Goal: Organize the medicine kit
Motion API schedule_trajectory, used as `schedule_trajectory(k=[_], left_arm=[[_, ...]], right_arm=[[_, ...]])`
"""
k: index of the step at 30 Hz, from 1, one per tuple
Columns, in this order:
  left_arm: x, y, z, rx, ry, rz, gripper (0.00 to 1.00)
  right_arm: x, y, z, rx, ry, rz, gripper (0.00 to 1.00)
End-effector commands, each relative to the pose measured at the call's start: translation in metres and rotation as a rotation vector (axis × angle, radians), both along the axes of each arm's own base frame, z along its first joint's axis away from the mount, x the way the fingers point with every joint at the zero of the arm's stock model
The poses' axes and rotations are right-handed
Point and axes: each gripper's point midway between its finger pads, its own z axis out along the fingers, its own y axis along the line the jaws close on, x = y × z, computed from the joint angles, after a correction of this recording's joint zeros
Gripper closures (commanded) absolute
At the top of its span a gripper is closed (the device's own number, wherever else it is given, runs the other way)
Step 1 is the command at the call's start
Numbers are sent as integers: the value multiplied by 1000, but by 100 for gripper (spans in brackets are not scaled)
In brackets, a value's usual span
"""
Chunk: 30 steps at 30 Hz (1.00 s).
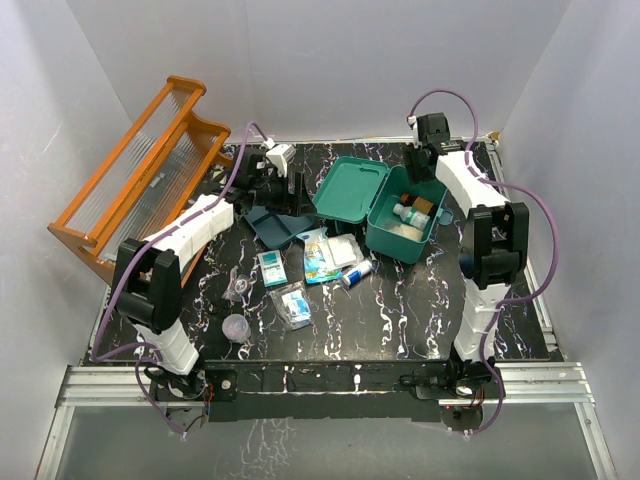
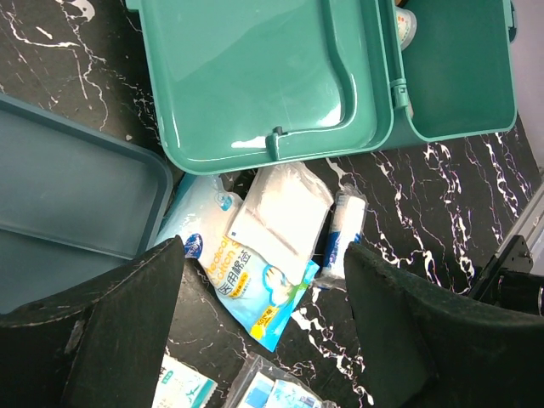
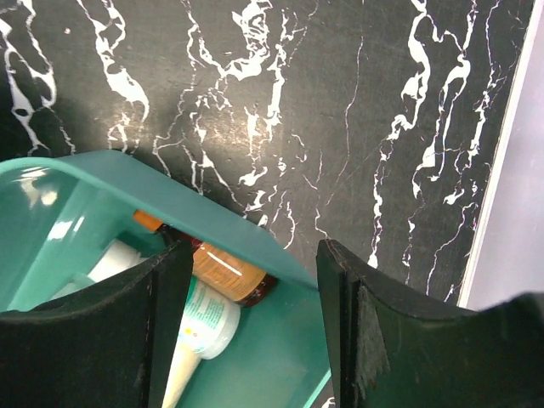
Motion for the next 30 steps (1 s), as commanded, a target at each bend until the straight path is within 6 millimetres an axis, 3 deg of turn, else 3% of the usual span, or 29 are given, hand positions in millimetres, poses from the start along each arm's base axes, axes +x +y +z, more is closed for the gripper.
schedule_trajectory(k=[1, 8, 20, 27, 30], left_arm=[[-9, -7, 23, -34, -46, -31, 25], [-11, -8, 23, -26, -47, -25, 25], [-22, -7, 27, -27, -57, -12, 26], [-30, -6, 27, -28, -51, -9, 27], [-30, -7, 27, -32, -47, -9, 27]], right_arm=[[19, -16, 15, -27, -57, 24, 41], [-5, -20, 11, -3, -35, 0, 48], [-69, -55, 0, -63, 20, -293, 77], [-116, -60, 5, -51, -5, -357, 77], [-119, -53, 15, -7, -44, -316, 71]])
